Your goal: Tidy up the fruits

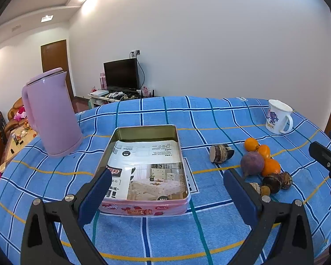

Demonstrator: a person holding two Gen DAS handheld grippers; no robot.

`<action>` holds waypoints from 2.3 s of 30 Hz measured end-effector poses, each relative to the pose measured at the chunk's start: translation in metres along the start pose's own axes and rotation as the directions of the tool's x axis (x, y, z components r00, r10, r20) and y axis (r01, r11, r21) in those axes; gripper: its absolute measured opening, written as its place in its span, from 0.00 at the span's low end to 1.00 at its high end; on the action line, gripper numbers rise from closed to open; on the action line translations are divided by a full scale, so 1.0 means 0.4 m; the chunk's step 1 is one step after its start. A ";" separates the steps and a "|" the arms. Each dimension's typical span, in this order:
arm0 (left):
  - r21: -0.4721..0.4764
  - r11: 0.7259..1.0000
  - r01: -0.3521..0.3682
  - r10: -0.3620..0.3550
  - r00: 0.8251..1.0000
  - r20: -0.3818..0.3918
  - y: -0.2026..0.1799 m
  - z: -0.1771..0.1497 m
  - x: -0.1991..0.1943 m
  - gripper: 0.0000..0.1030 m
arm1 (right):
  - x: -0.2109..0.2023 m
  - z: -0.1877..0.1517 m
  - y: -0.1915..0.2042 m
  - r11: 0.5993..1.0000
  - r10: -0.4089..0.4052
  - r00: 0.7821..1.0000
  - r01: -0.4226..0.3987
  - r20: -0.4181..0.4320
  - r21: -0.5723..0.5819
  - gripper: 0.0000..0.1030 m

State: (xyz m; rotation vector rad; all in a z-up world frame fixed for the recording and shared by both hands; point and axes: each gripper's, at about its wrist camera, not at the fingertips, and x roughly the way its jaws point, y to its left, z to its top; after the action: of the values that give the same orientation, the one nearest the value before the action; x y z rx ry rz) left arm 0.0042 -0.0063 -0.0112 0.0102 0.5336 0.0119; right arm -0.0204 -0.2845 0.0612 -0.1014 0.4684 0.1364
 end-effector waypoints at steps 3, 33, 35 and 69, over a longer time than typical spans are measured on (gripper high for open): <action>0.002 1.000 -0.001 0.001 1.000 -0.001 -0.003 0.000 0.002 0.99 | 0.001 0.000 -0.001 1.000 0.000 1.000 0.000 -0.001 0.000 1.00; 0.034 0.999 0.009 -0.008 1.000 -0.016 -0.041 -0.006 0.018 0.99 | 0.013 -0.018 -0.024 1.000 -0.014 0.999 0.015 -0.034 0.011 1.00; 0.034 0.999 0.011 -0.010 1.000 -0.019 -0.044 -0.006 0.024 0.99 | 0.015 -0.020 -0.030 1.000 -0.017 0.999 0.017 -0.037 0.015 1.00; 0.075 0.980 0.184 -0.166 0.965 -0.201 -0.188 -0.046 0.114 0.99 | 0.077 -0.128 -0.155 0.994 -0.038 0.985 0.054 -0.166 0.092 0.90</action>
State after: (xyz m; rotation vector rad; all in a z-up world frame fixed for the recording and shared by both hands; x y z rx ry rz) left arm 0.0346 -0.0808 -0.0512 0.0534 0.7283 -0.1869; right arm -0.0061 -0.3489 0.0060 -0.0291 0.6359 0.0602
